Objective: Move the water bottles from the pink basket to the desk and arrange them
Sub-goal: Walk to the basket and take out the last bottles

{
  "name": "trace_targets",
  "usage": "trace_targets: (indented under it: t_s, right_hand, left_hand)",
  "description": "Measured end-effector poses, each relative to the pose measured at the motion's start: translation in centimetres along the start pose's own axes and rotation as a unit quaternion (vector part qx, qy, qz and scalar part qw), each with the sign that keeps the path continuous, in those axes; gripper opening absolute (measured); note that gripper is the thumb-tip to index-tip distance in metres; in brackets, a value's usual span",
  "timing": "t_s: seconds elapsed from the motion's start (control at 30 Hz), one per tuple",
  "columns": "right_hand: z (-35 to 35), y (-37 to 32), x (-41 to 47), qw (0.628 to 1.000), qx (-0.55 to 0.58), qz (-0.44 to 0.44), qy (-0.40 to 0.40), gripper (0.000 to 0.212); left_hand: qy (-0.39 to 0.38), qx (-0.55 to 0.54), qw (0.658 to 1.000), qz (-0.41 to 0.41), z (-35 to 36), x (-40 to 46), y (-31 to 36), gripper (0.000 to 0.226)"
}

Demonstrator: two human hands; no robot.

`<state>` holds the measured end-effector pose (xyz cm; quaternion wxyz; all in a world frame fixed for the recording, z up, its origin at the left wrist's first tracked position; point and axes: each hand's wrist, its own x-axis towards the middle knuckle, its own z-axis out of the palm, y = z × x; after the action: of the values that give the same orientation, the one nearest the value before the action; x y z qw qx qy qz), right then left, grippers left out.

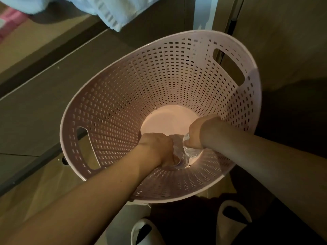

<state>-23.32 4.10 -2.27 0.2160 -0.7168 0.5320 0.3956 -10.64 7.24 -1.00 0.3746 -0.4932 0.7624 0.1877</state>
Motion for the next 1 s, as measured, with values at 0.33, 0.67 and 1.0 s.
trace_targets:
  t_s: [0.33, 0.67, 1.0]
  right_hand:
    - [-0.1, -0.4, -0.2, 0.998, -0.023, -0.020, 0.050, 0.038]
    - [-0.2, -0.5, -0.8, 0.994, -0.035, -0.010, 0.105, 0.044]
    - [-1.4, 0.2, -0.6, 0.979, -0.007, 0.003, 0.205, 0.047]
  left_hand:
    - [-0.001, -0.038, 0.999, -0.015, 0.5, 0.4, -0.1, 0.048]
    - [0.033, -0.008, 0.999, -0.007, 0.2, 0.0, -1.5, 0.041]
    - [0.110, -0.025, 0.991, -0.066, -0.8, -0.1, -4.8, 0.041]
